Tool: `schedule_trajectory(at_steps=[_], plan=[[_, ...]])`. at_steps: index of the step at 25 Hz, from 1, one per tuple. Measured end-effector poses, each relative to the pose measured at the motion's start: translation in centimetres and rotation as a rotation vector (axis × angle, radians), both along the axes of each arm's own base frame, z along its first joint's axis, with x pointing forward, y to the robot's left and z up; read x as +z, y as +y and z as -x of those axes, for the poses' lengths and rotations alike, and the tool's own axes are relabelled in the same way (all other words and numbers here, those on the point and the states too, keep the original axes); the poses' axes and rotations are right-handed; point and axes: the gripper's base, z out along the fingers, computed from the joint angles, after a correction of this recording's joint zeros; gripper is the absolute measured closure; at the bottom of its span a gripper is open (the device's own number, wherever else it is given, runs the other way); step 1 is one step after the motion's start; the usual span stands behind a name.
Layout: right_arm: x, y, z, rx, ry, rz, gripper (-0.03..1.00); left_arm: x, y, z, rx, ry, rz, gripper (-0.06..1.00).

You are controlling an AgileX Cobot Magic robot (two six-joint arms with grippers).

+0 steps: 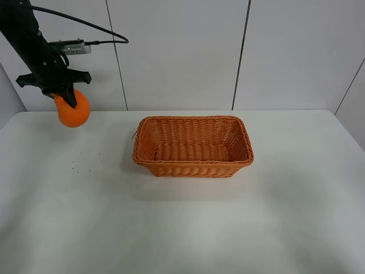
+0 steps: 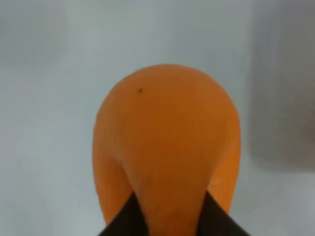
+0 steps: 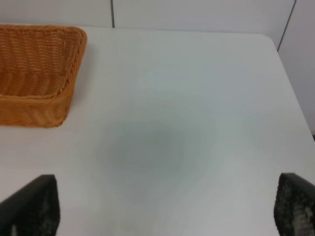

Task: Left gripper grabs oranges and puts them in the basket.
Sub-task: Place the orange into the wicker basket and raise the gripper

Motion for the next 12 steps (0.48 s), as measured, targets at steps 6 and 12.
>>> schedule_trajectory(at_steps=[6,12], plan=[[0.0,0.0,0.0,0.000,0.000,0.000,0.27,1.8,-4.7,0.0,-0.107,-0.063,0.003,0.76],[0.0,0.0,0.0,0.000,0.000,0.000,0.27,1.7,-12.0,1.0,-0.269,-0.073,0.013,0.76]])
